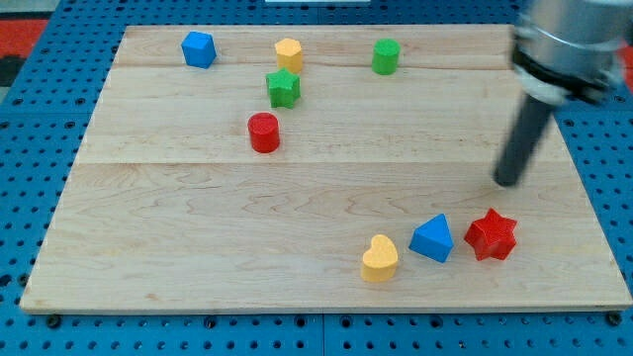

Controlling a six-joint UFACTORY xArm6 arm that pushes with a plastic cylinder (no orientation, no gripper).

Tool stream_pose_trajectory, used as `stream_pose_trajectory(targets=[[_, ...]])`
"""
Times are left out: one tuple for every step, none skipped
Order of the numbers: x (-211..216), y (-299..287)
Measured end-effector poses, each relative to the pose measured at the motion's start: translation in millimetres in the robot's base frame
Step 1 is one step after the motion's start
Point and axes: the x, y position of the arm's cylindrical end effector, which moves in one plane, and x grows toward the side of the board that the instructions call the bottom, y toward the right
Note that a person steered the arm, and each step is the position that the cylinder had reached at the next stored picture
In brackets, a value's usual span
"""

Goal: Push the red star above the yellow heart

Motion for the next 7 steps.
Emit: stream_pose_trajectory(targets=[[76, 33], [54, -3], [17, -69], [-13, -102], [23, -58], [44, -27], [48, -102]])
